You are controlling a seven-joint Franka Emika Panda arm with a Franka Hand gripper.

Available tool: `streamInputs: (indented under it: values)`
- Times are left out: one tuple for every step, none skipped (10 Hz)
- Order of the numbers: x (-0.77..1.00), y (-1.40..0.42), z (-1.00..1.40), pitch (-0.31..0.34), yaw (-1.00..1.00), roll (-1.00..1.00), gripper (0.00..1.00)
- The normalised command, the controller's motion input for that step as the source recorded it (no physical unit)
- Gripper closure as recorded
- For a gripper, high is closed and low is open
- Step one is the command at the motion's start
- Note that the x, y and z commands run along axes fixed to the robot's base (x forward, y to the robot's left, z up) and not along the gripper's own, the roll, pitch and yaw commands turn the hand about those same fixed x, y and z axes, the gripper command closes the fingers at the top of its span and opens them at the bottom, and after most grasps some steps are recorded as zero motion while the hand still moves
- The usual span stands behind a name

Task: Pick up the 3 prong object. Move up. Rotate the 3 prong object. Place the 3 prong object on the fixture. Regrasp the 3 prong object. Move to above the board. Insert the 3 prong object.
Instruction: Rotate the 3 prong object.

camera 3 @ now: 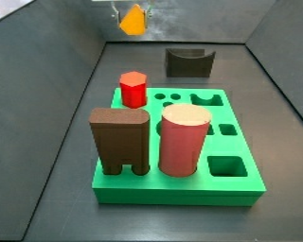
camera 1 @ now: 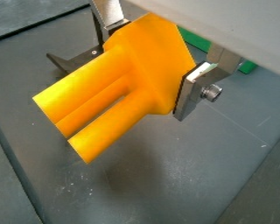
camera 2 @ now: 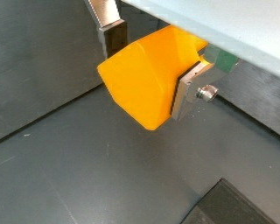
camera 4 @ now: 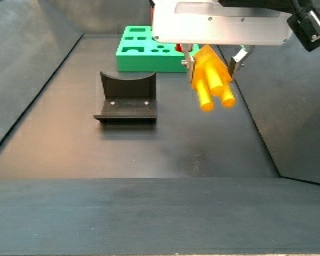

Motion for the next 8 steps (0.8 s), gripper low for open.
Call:
streamInputs:
  values:
    - [0.0,0.0,-1.0,0.0,0.0,0.0,1.0]
    - [0.01,0.0,-1.0,-0.015,0.04,0.0,1.0]
    - [0.02,0.01,-1.0,-0.017,0.04,0.0,1.0]
    - [0.03,0.01,-1.0,-0.017,0.03,0.01,1.0]
    - [0.03,0.01,-1.0,-0.018,0.03,0.01,1.0]
    - [0.04,0.01,-1.0,-0.013,0.02,0.01,1.0]
    - [0.05,0.01,-0.92,-0.01,0.01,0.01,1.0]
    - [0.05,0.01,-0.77,-0.007,0.01,0.0,1.0]
